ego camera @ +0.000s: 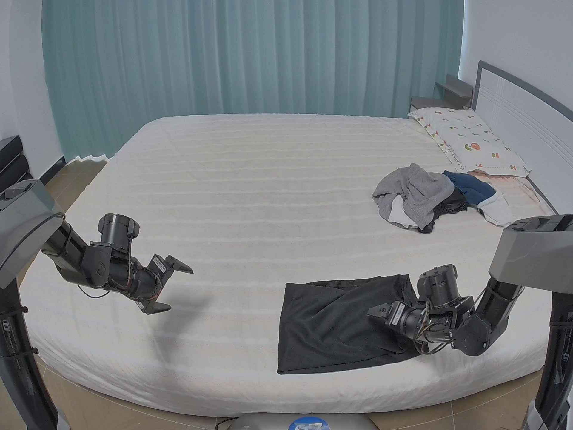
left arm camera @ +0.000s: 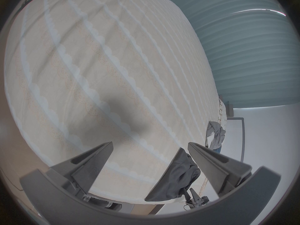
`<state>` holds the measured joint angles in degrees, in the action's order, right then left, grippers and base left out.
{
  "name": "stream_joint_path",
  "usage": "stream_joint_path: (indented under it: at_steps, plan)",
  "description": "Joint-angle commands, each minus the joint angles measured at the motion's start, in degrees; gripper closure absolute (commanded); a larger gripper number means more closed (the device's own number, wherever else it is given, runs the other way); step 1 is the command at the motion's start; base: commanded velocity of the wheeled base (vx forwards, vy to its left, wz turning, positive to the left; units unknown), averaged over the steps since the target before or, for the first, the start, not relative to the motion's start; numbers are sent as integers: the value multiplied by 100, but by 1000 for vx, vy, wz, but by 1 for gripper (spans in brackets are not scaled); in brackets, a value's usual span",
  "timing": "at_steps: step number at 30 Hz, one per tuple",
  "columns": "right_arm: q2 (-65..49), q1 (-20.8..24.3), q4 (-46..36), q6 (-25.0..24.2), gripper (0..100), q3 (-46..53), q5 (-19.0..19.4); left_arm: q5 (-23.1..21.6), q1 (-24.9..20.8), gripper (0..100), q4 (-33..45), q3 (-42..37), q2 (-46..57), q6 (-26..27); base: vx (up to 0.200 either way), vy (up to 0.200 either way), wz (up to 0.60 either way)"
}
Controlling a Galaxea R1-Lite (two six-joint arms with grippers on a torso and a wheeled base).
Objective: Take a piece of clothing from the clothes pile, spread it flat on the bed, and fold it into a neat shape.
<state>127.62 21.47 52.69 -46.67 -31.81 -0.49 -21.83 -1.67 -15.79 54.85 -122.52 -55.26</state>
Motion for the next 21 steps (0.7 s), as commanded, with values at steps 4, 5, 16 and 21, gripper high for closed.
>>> stream_joint_path:
  at_steps: [4, 5, 16, 21]
  plan:
    - [-379, -424, 31, 140, 0, 667, 58, 4, 0, 0, -3, 0, -9, -2, 0, 0, 0]
    - [-414, -521, 40, 263, 0, 755, 58, 4, 0, 0, -3, 0, -9, -2, 0, 0, 0]
    - [-203, -767, 848, 694, 0, 1256, 374, 4, 0, 0, -3, 0, -9, -2, 0, 0, 0]
    - [122, -749, 1033, 878, 0, 1229, 409, 4, 0, 0, -3, 0, -9, -2, 0, 0, 0]
